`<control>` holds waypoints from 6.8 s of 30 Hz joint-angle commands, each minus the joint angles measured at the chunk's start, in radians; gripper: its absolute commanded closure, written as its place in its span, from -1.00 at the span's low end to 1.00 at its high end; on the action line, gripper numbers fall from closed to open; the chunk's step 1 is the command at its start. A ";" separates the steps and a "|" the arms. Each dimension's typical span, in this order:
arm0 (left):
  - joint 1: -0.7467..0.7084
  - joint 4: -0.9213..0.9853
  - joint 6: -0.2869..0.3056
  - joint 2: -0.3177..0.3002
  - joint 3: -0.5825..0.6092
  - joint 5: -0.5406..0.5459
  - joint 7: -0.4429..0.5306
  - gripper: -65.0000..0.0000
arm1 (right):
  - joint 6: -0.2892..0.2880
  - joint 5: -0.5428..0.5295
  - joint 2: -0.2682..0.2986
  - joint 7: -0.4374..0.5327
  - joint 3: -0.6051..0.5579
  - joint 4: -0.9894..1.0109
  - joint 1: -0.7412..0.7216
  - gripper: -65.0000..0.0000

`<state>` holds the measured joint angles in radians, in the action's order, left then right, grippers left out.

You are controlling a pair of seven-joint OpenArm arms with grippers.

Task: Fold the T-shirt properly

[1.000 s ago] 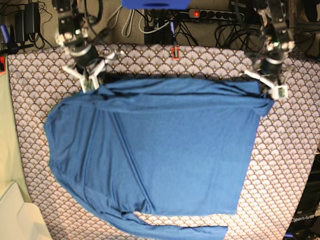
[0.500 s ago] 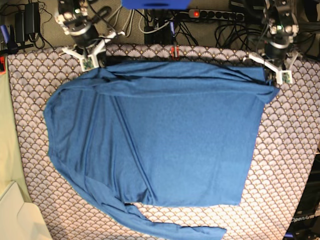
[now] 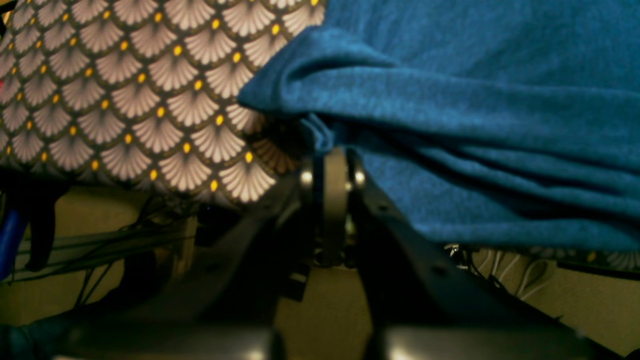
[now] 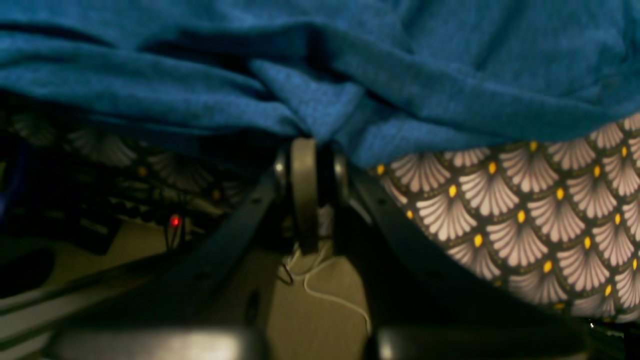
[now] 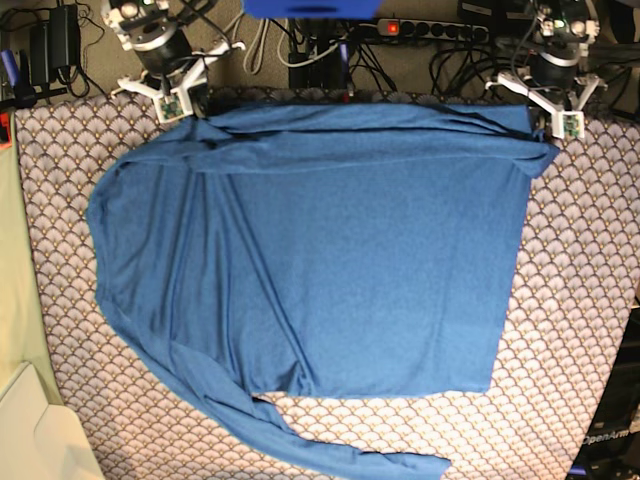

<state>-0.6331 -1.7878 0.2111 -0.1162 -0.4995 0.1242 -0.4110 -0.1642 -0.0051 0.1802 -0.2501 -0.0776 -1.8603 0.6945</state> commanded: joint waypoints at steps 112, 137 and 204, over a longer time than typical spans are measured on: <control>0.563 0.122 -0.008 -0.010 -0.008 -0.125 -0.277 0.99 | -0.087 0.142 0.046 -0.220 -0.162 0.219 -0.631 1.00; 0.625 0.127 -0.006 -0.010 -0.008 -0.122 -0.276 -0.07 | -0.087 0.142 0.003 -0.220 -0.115 0.218 -0.623 0.46; 0.631 0.291 0.075 0.023 0.104 -0.123 -0.277 -0.98 | -0.087 0.142 -0.018 -0.219 -0.047 0.132 -0.534 0.03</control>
<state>-0.0166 -1.4845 0.2886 -0.0856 -0.3927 -0.0036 -0.7059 -0.2573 0.1421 0.1574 -0.4934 -0.1291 -1.7126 0.1722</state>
